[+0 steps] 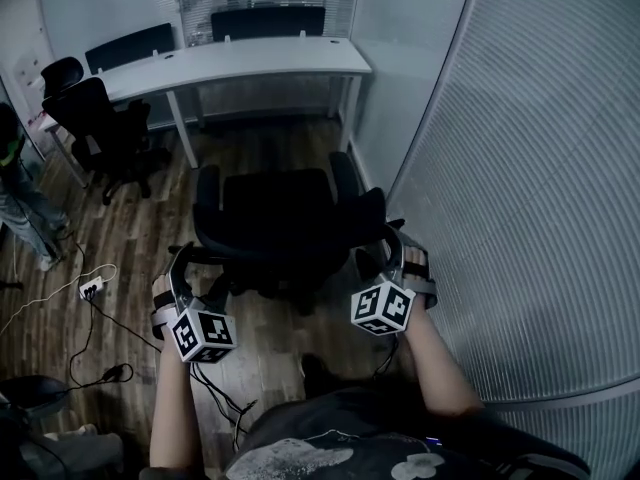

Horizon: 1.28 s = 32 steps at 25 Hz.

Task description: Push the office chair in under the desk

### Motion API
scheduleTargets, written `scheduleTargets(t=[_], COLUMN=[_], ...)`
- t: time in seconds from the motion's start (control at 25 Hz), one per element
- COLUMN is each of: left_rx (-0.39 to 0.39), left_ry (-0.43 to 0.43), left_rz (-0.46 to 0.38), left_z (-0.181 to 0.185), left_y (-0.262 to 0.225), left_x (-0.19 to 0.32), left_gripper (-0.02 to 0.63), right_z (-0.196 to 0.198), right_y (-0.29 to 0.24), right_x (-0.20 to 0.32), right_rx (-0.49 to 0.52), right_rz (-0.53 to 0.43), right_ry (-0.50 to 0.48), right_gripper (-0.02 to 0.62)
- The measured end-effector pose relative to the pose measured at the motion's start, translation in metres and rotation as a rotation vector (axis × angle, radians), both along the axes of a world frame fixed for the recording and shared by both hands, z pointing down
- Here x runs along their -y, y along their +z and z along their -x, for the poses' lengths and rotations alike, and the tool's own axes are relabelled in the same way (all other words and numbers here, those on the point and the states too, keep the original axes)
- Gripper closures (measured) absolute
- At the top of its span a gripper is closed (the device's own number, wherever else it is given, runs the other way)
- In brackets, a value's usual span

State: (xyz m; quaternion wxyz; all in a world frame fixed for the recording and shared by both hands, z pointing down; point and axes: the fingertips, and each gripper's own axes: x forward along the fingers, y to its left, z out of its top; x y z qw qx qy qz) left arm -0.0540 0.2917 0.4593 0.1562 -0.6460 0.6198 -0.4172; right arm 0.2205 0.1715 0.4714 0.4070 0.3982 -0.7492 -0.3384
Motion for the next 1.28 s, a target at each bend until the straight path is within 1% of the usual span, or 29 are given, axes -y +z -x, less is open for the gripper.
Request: scheduleTargets(t=[0.12,0.24,0.4,0.52,0.6,0.64,0.68,0.72,0.92,1.12,1.28], left_rx=[0.019,0.038,0.096,0.118,0.117,0.123,0.129,0.133,0.144,0.162,0.166], left_ry=[-0.018,-0.033,-0.044,-0.058,-0.062,-0.064,-0.065,-0.065,-0.046,-0.057,-0.069], left_rz=[0.038,0.062,0.108,0.108,0.134,0.146,0.156,0.168,0.207,0.216,0.218], left_z=[0.011,0.022,0.031,0.037,0.040,0.041,0.041,0.041,0.042,0.052,0.066], left_y=[0.007,0.010,0.018,0.021,0.026,0.027,0.028,0.028,0.030,0.035,0.032], left_x=[0.007,0.016,0.027,0.035,0.035,0.035,0.035,0.036,0.047,0.062,0.079], left_gripper=[0.227,0.229,0.229,0.230,0.238,0.290,0.310,0.316,0.316,0.318,0.319], right_z=[0.006,0.007,0.007,0.009,0.011,0.011,0.011,0.011,0.008,0.018,0.033], right_y=[0.005,0.006,0.008,0.009,0.010,0.011,0.012,0.012,0.021,0.020,0.021], right_x=[0.009,0.019,0.030,0.035,0.035,0.036,0.037,0.038,0.049,0.067,0.086], right_rx=[-0.073,-0.108,-0.125,-0.109,-0.086,-0.082,-0.084,-0.095,-0.157,-0.159,-0.171], right_rz=[-0.025,-0.027,-0.033,-0.038,-0.020,-0.007,0.007,0.022,0.097,0.078,0.094], right_ry=[-0.018,-0.009,0.005,0.004,-0.007,-0.011,-0.012,-0.010,0.011,-0.005,-0.008], right_gripper=[0.291,0.293,0.293,0.293,0.295,0.295,0.296,0.302,0.321,0.327,0.331])
